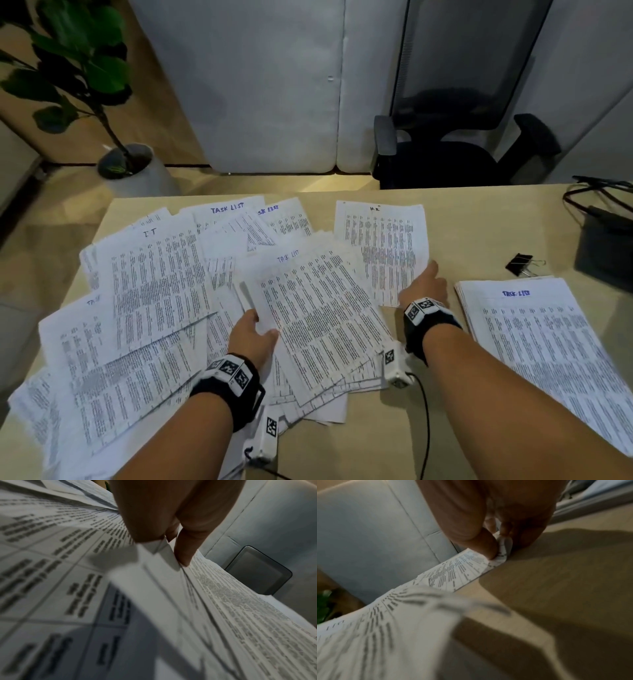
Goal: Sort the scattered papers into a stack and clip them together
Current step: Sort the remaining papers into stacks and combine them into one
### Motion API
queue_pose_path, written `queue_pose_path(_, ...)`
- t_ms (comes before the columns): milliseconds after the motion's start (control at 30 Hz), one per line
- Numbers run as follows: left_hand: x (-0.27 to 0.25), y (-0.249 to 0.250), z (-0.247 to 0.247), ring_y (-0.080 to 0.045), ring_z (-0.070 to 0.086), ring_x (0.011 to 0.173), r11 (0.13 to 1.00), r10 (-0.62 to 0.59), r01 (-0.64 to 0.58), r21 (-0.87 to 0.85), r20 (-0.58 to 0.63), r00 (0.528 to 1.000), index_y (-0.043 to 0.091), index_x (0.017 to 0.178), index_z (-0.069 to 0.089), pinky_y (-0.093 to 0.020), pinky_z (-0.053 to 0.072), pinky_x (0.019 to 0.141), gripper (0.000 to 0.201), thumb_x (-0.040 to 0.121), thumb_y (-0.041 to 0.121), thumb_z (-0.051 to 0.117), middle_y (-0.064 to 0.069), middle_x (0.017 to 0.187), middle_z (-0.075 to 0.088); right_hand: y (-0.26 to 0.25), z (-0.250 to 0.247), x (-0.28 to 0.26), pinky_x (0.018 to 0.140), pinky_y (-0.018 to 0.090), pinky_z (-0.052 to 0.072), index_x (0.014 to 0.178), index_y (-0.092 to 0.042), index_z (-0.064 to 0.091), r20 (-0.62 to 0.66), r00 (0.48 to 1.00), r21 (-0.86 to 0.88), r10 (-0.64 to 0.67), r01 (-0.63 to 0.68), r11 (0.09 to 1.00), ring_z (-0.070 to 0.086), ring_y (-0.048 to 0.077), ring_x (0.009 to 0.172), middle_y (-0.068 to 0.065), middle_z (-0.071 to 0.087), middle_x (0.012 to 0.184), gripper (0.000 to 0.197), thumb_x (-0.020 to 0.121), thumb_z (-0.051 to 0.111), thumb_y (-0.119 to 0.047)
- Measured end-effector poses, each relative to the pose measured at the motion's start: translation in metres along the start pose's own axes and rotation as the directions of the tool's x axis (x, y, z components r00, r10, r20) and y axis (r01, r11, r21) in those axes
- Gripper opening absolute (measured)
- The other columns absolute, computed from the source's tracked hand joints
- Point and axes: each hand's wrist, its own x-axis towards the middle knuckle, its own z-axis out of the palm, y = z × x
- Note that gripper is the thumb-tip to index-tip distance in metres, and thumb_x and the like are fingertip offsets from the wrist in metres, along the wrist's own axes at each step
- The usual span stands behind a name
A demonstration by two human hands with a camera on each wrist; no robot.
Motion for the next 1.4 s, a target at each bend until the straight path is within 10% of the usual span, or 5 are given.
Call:
queue_pose_path(500,-0.001,0.001,0.0,-0.028,0.061,0.1,0.995,-0.001,0.003,-0.098,0.016,1.0,0.011,0.114,0.055,-0.041,0.051,0.089,0.027,0.088,0.007,0.062,-0.006,0.113,0.063,-0.061,-0.061,-0.048,0.069,0.017,0.036,0.096,-0.007,0.062,-0.567,0.562,0.235,-0.603,0.811,0.535,0.049,0.012,0.082,0.002,0.051,0.093,0.022,0.083,0.051,0.007)
queue_pose_path(800,-0.012,0.019,-0.003,-0.032,0.034,0.138,0.727,-0.235,0.319,-0.608,0.215,0.948,0.02,0.142,0.043,-0.055,0.027,0.112,0.099,0.073,0.089,0.031,-0.004,0.147,0.04,-0.025,-0.009,-0.077,0.06,0.029,0.048,0.111,-0.02,0.056,0.076,0.937,0.284,-0.34,0.307,0.908,0.06,0.024,0.073,0.006,0.064,0.091,0.024,0.091,0.046,-0.011)
queue_pose_path(1067,-0.028,0.06,-0.01,-0.023,0.061,0.103,0.904,0.118,-0.151,-0.401,-0.107,0.987,0.017,0.118,0.058,-0.031,0.048,0.09,0.035,0.089,-0.003,0.056,-0.003,0.115,0.063,0.007,-0.007,-0.069,0.097,0.038,0.047,0.135,-0.02,0.045,0.18,0.929,0.096,-0.323,0.311,0.946,0.053,0.028,0.114,0.009,0.051,0.13,0.06,0.078,0.064,-0.018)
queue_pose_path(1233,-0.038,0.097,-0.042,-0.02,0.063,0.105,0.768,0.311,-0.356,-0.533,-0.175,0.934,0.032,0.104,0.053,-0.047,0.049,0.097,0.042,0.091,-0.008,0.048,-0.002,0.116,0.065,-0.03,-0.058,-0.071,0.096,0.042,0.047,0.123,0.002,0.048,0.172,0.864,0.659,-0.474,0.256,0.707,0.055,0.028,0.116,0.01,0.057,0.122,0.052,0.076,0.071,0.001)
queue_pose_path(1400,-0.051,0.123,-0.063,0.004,0.045,0.125,0.533,0.451,-0.541,-0.65,-0.322,0.832,0.035,0.137,0.028,-0.016,0.042,0.096,0.05,0.098,0.014,0.05,0.021,0.135,0.047,-0.058,-0.099,-0.106,0.08,0.038,0.053,0.094,-0.015,0.066,-0.071,0.792,0.912,-0.606,0.297,0.283,0.064,0.026,0.095,0.011,0.068,0.1,0.039,0.074,0.058,0.018)
